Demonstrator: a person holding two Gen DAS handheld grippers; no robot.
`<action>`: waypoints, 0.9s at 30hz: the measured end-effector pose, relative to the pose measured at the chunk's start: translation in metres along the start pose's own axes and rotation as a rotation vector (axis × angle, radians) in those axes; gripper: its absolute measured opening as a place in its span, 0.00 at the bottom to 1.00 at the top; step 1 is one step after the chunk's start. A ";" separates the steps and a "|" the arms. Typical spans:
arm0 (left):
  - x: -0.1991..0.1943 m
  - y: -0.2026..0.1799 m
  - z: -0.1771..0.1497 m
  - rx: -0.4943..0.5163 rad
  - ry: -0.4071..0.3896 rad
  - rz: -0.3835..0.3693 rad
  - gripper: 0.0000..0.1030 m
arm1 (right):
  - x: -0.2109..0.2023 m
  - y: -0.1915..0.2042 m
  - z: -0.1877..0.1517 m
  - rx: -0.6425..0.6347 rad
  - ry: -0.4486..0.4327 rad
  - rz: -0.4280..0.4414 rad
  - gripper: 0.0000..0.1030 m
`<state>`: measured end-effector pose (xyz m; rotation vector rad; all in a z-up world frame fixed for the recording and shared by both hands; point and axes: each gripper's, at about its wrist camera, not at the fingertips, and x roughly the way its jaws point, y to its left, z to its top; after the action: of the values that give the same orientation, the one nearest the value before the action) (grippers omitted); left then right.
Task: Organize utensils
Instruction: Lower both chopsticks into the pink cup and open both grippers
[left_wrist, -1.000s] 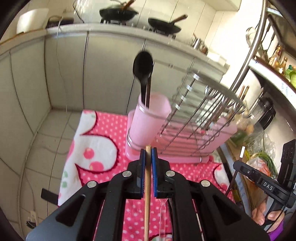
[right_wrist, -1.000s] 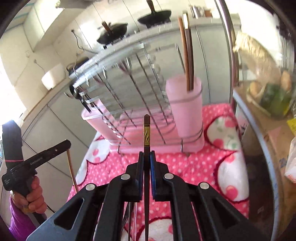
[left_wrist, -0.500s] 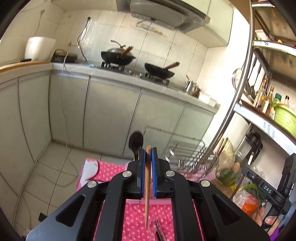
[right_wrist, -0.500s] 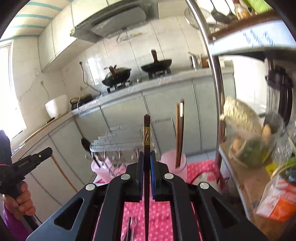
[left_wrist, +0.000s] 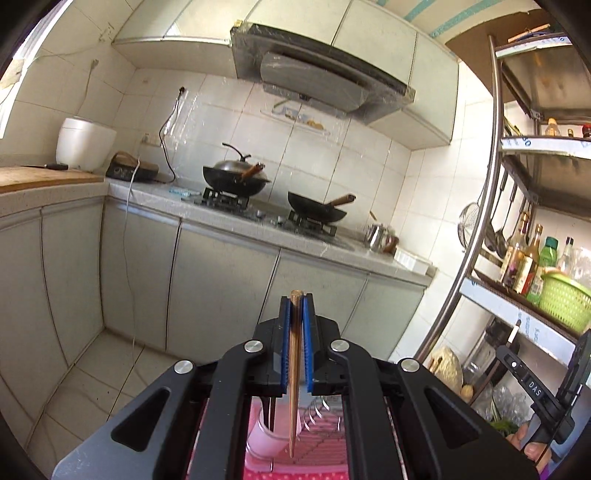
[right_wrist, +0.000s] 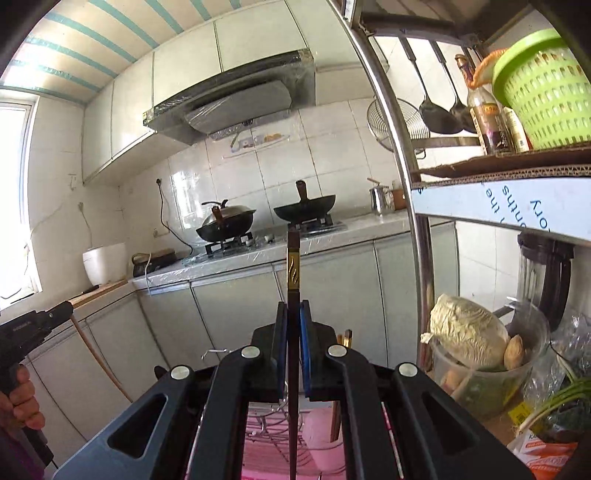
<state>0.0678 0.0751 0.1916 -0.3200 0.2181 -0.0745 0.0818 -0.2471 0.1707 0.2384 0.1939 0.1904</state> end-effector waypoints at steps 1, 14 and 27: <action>0.002 -0.002 0.003 0.008 -0.007 -0.004 0.06 | 0.001 -0.001 0.003 0.001 -0.015 -0.002 0.06; 0.050 0.002 -0.001 0.054 0.009 0.054 0.06 | 0.037 -0.013 0.014 -0.018 -0.095 -0.041 0.06; 0.089 0.016 -0.031 0.075 0.123 0.073 0.06 | 0.083 -0.041 -0.015 0.021 0.003 -0.093 0.06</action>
<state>0.1482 0.0708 0.1398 -0.2323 0.3476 -0.0302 0.1657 -0.2659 0.1317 0.2490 0.2096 0.0965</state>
